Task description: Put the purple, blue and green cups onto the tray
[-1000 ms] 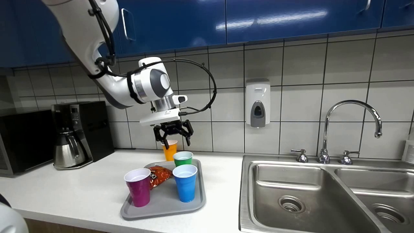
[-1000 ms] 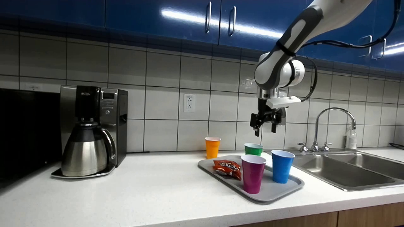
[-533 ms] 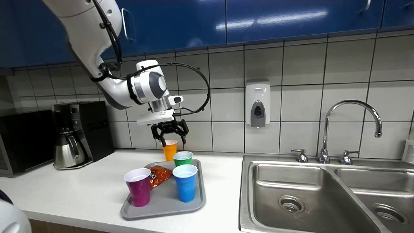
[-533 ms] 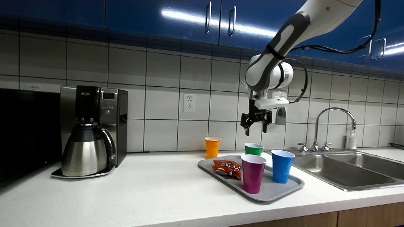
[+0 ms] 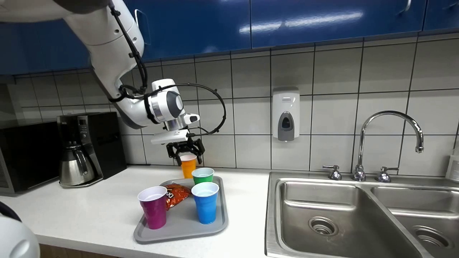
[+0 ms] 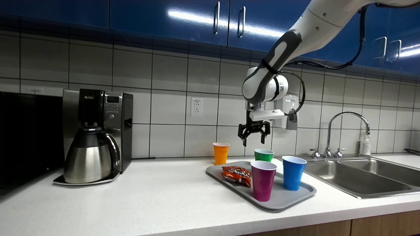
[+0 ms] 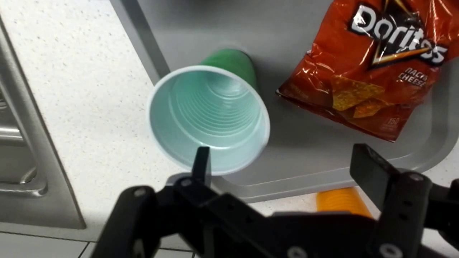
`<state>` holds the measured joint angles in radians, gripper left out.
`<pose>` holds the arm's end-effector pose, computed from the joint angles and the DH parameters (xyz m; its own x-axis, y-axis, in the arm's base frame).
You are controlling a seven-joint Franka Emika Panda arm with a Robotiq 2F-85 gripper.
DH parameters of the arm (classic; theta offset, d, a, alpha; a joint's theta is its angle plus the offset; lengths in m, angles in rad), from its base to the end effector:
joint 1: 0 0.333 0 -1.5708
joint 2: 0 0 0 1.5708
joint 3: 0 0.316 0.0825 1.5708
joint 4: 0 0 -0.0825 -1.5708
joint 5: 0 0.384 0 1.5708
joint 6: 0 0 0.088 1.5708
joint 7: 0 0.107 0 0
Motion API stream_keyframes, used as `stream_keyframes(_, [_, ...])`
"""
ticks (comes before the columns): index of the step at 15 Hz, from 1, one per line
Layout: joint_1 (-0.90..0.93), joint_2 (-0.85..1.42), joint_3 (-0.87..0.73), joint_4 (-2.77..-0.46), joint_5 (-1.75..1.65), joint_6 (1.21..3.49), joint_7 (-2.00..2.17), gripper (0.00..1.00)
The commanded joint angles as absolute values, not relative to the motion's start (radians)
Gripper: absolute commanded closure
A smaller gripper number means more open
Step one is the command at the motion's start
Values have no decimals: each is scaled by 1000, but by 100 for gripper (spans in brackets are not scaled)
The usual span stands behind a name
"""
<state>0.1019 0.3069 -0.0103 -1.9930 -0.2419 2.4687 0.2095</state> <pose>0.6175 0.0575 0.3243 0.9801 0.0723 0.1849 0.0453 -0.9882 0.1464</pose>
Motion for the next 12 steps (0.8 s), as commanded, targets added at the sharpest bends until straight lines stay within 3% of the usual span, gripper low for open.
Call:
stream_keyframes(1, [125,403,-16,-1854,-231,2420,252,0])
stream_keyframes(12, [159,641,-21,-1520,-161,2337,269,0])
